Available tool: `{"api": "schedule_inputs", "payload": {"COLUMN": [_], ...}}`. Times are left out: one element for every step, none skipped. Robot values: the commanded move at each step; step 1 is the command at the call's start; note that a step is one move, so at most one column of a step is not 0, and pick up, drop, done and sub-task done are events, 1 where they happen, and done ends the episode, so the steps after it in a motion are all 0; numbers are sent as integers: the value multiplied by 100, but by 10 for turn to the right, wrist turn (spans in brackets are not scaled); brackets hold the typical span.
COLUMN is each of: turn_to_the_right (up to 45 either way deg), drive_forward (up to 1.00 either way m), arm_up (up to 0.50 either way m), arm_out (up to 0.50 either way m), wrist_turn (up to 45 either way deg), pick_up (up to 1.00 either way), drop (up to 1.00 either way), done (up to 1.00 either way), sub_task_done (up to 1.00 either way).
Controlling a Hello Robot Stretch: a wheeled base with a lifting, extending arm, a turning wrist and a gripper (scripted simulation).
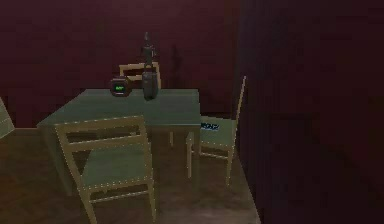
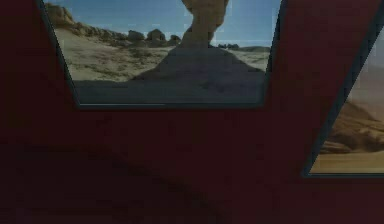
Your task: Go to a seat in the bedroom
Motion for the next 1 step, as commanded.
{"api": "schedule_inputs", "payload": {"turn_to_the_right": [-30], "drive_forward": [0], "arm_up": [0], "arm_out": [0], "wrist_turn": [0], "pick_up": [0], "drop": [0], "done": [0], "sub_task_done": [0]}}
